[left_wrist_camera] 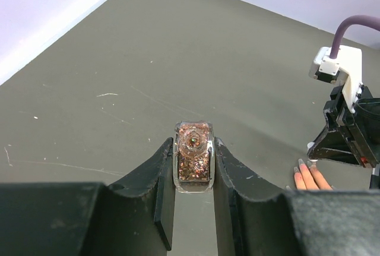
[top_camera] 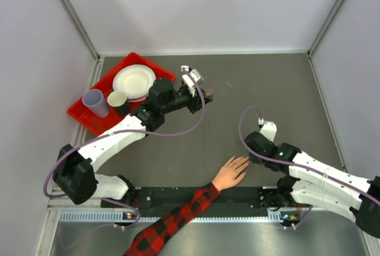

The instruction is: Paint the nails

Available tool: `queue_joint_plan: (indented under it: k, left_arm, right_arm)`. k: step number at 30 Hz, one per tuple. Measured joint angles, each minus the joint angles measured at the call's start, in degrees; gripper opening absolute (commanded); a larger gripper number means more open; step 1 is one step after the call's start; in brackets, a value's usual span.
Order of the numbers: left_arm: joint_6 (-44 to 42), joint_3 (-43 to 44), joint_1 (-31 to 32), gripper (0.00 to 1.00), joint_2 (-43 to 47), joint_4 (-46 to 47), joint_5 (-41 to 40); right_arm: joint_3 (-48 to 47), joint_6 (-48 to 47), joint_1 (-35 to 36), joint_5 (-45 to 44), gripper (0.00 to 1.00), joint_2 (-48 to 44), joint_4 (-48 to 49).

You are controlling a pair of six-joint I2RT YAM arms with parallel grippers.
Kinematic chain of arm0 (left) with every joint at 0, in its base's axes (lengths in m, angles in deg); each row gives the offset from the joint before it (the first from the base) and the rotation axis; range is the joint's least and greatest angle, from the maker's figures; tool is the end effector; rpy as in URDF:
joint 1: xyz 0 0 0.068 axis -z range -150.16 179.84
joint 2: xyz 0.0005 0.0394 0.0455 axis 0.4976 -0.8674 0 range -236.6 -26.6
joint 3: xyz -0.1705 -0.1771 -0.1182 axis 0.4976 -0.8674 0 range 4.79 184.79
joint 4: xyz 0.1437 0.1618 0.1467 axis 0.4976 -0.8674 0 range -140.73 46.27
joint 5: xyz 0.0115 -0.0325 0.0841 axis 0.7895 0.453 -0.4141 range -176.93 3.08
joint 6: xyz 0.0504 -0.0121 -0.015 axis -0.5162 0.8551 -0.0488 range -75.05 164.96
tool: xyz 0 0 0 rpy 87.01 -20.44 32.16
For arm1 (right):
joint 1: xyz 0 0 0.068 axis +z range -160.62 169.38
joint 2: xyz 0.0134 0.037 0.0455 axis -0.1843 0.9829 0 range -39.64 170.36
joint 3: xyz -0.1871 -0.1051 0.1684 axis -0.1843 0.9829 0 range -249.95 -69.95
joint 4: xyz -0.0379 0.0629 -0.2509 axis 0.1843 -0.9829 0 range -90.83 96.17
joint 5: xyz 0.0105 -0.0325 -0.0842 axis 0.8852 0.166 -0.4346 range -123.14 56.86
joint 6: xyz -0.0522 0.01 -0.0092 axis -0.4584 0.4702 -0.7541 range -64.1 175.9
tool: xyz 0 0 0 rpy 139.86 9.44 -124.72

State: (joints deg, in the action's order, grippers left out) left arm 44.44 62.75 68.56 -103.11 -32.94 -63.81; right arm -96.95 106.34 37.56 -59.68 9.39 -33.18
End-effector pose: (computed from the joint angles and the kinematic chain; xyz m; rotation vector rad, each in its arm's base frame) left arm 0.2375 -0.2082 0.3346 0.8768 1.5348 -0.8332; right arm 0.1099 0.0991 0.1836 0.1974 2.4687 0.0981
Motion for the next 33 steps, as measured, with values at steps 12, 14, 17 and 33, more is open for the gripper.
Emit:
queue_joint_plan:
  k: [12,14,17,33]
  left_arm:
    - [0.0,0.0,0.0,0.00,0.0,0.0,0.0]
    - [0.0,0.0,0.0,0.00,0.0,0.0,0.0]
    - [0.0,0.0,0.0,0.00,0.0,0.0,0.0]
    - [0.0,0.0,0.0,0.00,0.0,0.0,0.0]
  right_arm:
    - [0.0,0.2,0.0,-0.4,0.00,0.2,0.1]
    - [0.0,0.2,0.0,-0.4,0.00,0.3,0.4]
    - [0.0,0.1,0.0,-0.4,0.00,0.7,0.9]
    - [0.0,0.2,0.0,-1.6,0.00,2.1,1.2]
